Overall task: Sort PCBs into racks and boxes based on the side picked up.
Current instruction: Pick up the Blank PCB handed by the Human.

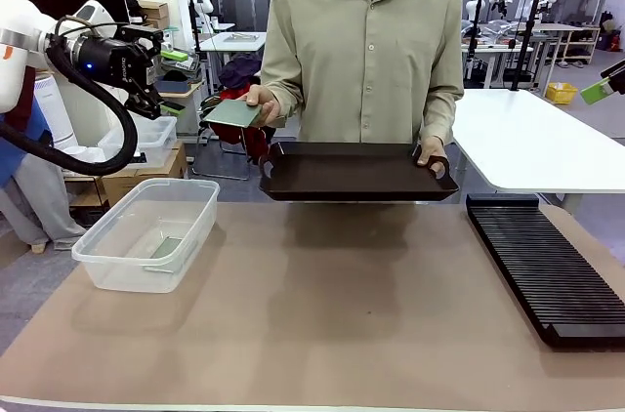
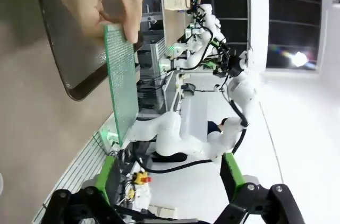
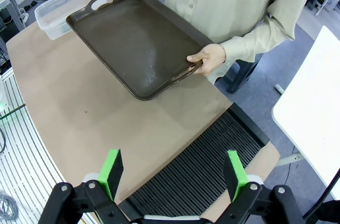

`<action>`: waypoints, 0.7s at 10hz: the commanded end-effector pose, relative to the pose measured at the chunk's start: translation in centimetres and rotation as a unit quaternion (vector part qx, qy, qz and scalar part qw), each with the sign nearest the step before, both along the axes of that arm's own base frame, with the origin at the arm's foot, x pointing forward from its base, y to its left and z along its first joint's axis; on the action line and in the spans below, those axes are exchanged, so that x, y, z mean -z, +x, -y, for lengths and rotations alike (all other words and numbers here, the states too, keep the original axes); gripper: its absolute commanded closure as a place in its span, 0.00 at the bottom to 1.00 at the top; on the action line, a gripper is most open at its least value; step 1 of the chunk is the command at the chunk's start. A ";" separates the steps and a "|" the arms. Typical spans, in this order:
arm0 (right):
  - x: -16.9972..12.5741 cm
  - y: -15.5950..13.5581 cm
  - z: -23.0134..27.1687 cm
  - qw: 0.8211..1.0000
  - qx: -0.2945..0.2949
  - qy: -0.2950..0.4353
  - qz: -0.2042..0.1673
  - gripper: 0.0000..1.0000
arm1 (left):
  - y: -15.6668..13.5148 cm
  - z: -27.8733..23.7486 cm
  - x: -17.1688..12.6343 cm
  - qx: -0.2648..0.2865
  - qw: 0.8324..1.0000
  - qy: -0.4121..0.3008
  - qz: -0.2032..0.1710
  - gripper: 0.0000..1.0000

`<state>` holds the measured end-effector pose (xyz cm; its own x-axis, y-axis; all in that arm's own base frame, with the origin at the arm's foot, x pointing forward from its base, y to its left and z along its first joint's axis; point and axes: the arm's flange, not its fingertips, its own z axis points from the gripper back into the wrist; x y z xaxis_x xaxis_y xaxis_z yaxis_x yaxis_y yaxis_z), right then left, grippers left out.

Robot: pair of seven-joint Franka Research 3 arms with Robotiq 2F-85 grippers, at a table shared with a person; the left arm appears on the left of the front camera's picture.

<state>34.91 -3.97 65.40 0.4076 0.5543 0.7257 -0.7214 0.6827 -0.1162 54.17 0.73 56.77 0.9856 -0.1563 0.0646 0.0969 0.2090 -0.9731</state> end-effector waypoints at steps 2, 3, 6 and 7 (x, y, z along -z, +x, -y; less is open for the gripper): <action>0.1 0.0 -0.1 1.000 -0.005 0.004 -0.002 0.00 | 1.2 -0.6 -0.2 -0.013 0.999 -0.033 -0.031 0.00; 0.1 0.0 -0.1 1.000 -0.005 0.004 -0.002 0.00 | 1.2 -0.6 0.0 -0.019 0.998 -0.039 -0.040 0.00; 0.1 0.0 -0.1 1.000 -0.005 0.004 -0.002 0.00 | 2.3 -0.6 1.0 -0.037 0.995 -0.064 -0.067 0.00; 0.1 0.0 -0.1 1.000 -0.005 0.004 -0.002 0.00 | 2.5 -0.3 1.4 -0.045 0.995 -0.057 -0.066 0.00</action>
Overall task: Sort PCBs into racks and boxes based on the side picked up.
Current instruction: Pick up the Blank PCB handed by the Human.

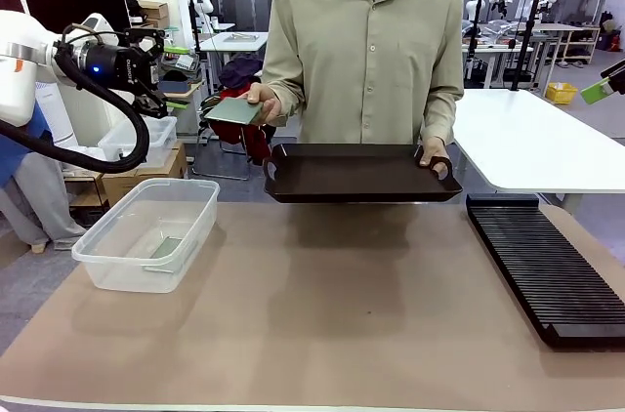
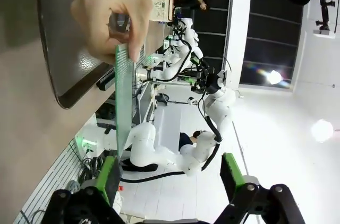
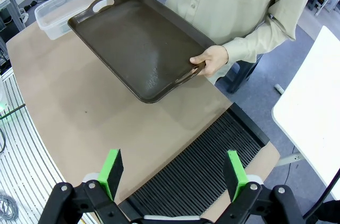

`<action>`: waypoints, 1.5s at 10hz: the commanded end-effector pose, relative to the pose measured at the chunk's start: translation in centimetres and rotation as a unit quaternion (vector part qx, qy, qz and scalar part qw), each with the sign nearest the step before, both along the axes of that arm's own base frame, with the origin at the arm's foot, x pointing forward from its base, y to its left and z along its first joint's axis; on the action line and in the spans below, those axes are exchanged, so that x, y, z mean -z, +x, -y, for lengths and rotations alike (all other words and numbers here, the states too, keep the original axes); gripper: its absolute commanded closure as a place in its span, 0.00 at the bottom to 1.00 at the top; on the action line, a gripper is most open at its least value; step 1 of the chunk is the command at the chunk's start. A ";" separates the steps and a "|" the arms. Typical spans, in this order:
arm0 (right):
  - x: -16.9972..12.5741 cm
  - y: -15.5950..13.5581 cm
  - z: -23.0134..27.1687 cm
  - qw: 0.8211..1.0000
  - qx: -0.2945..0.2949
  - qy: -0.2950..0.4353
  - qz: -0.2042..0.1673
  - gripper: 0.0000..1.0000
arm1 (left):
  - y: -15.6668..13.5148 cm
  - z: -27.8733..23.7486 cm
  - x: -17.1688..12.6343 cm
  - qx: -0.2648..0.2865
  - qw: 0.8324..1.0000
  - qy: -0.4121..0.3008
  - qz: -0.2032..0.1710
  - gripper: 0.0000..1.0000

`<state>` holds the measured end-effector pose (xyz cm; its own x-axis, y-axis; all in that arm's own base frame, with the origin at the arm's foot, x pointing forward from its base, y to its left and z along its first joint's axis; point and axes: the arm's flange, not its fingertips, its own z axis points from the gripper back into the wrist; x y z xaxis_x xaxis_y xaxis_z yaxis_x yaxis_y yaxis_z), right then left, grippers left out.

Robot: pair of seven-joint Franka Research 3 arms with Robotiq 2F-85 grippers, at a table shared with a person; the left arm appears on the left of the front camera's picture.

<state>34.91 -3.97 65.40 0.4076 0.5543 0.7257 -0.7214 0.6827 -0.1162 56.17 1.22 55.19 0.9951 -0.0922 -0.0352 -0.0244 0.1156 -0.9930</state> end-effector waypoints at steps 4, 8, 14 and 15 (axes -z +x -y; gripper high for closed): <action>0.1 0.0 -0.1 1.000 -0.005 0.004 -0.002 0.00 | 1.5 1.9 2.5 -0.012 0.998 0.051 0.025 0.00; 0.1 0.0 -0.1 1.000 -0.005 0.004 -0.002 0.00 | 1.9 3.7 4.2 0.007 0.997 0.052 0.053 0.00; 0.1 0.0 -0.1 1.000 -0.005 0.004 -0.002 0.00 | 2.1 6.2 5.1 0.038 0.993 0.073 0.084 0.00; 0.1 0.0 -0.1 1.000 -0.005 0.004 -0.002 0.00 | 2.1 6.4 5.1 0.035 0.992 0.075 0.092 0.00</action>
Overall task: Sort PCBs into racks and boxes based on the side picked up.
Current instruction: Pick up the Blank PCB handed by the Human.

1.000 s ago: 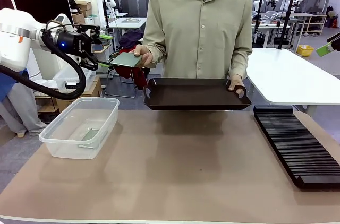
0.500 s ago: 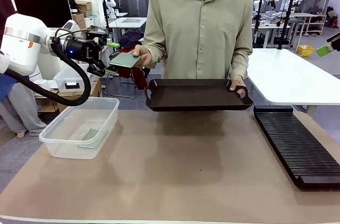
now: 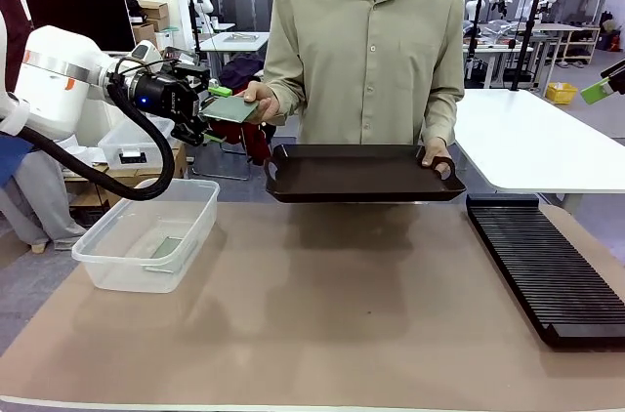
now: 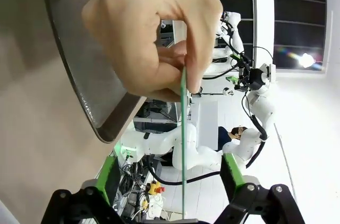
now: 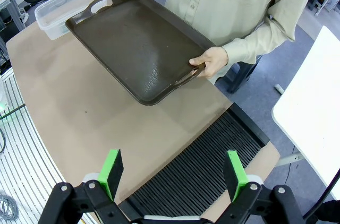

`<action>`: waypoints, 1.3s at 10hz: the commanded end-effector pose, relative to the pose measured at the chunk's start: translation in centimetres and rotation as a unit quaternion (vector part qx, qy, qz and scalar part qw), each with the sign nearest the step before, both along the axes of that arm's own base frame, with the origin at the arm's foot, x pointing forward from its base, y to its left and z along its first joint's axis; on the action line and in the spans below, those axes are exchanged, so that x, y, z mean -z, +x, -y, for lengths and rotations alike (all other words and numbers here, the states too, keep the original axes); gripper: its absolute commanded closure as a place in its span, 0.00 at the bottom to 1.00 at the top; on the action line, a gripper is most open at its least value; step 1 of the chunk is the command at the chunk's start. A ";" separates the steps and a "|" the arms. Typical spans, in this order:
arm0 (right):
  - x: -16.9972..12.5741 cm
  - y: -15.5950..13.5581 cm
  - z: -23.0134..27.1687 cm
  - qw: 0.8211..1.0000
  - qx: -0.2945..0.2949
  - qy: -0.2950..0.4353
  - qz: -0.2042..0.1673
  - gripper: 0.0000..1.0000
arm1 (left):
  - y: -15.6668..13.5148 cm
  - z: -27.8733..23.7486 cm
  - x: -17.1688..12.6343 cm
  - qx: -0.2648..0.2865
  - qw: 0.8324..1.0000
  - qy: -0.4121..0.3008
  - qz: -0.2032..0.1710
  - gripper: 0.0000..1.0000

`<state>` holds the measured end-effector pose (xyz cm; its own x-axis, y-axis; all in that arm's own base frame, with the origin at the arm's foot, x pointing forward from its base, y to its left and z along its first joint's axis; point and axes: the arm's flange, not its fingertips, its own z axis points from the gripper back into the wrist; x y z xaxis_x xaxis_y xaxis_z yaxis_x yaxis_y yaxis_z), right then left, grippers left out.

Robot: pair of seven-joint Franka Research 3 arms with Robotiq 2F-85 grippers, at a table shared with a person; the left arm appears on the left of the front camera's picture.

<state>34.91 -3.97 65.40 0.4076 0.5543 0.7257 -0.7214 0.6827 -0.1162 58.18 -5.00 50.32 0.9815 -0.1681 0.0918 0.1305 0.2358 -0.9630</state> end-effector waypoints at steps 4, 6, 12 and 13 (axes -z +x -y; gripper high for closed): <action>0.1 0.0 -0.1 1.000 -0.005 0.004 -0.002 0.00 | -0.3 -0.4 -0.1 -0.006 0.999 0.024 0.041 1.00; 0.1 0.0 -0.1 1.000 -0.005 0.004 -0.002 0.00 | -0.3 -0.7 -0.2 -0.006 0.999 0.015 0.038 0.85; 0.1 0.0 -0.1 1.000 -0.005 0.004 -0.002 0.00 | -0.9 -0.8 -1.0 -0.007 0.999 -0.015 0.038 1.00; 0.1 0.0 -0.1 1.000 -0.005 0.004 -0.002 0.00 | -0.8 -0.8 -1.0 -0.009 0.999 -0.018 0.040 1.00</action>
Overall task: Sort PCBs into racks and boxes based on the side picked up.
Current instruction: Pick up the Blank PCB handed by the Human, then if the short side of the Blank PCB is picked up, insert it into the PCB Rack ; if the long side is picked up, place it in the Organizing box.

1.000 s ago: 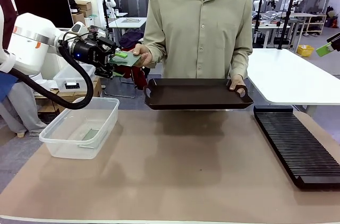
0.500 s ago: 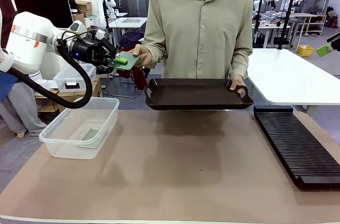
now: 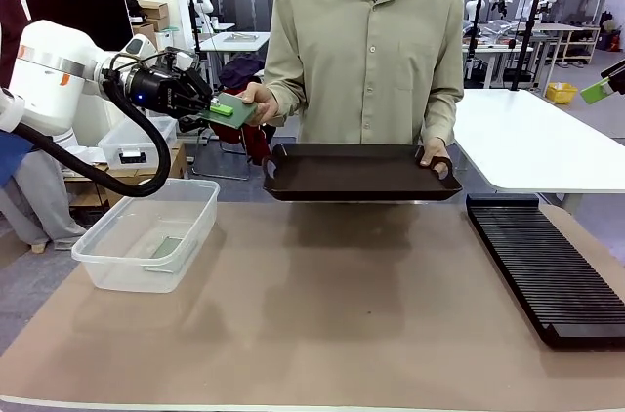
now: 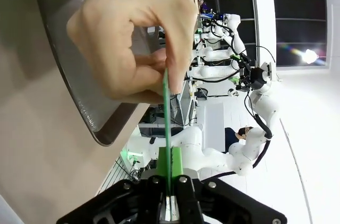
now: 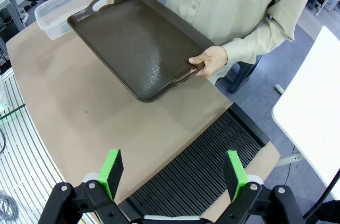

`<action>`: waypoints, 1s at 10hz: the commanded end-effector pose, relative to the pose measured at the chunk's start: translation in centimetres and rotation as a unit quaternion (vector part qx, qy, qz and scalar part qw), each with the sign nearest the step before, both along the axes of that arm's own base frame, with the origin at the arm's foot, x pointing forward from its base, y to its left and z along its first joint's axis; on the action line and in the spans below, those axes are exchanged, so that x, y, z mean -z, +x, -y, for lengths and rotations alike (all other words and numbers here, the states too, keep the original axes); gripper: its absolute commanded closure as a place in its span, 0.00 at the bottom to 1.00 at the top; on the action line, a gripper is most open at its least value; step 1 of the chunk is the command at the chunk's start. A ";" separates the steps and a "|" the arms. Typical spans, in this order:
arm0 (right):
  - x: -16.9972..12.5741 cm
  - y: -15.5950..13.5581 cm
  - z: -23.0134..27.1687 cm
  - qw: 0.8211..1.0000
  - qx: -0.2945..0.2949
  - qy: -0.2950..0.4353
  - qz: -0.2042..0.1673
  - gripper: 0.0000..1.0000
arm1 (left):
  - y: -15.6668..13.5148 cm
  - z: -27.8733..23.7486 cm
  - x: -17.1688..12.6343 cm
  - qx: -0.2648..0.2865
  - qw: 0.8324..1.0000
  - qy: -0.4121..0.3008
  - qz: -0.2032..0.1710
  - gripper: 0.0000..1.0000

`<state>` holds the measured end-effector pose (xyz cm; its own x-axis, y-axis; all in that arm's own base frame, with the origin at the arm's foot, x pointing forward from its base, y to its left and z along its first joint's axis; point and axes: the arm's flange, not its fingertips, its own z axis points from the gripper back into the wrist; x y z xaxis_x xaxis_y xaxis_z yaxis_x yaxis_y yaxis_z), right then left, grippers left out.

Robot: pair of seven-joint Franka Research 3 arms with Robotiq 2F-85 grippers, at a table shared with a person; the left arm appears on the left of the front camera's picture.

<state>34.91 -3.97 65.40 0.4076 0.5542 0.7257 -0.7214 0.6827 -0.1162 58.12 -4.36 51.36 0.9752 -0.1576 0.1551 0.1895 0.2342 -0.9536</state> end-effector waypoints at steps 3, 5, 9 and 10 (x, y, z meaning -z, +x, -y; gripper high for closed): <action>0.1 0.0 -0.1 1.000 -0.005 0.004 -0.002 0.00 | -0.8 -0.2 -0.1 -0.001 1.000 -0.016 0.007 1.00; 0.1 0.0 -0.1 1.000 -0.005 0.004 -0.002 0.00 | -0.9 -0.3 -0.2 0.006 1.000 -0.025 0.013 1.00; 0.1 0.0 -0.1 1.000 -0.005 0.004 -0.002 0.00 | -0.2 -0.1 -0.3 0.002 1.000 -0.003 0.001 1.00; 0.1 0.0 -0.1 1.000 -0.005 0.004 -0.002 0.00 | -0.2 -0.1 -0.3 0.002 1.000 -0.003 0.001 1.00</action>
<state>34.91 -3.97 65.40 0.4076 0.5543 0.7257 -0.7214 0.6827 -0.1162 57.95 -4.35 51.59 0.9753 -0.1564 0.1557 0.1874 0.2138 -0.9587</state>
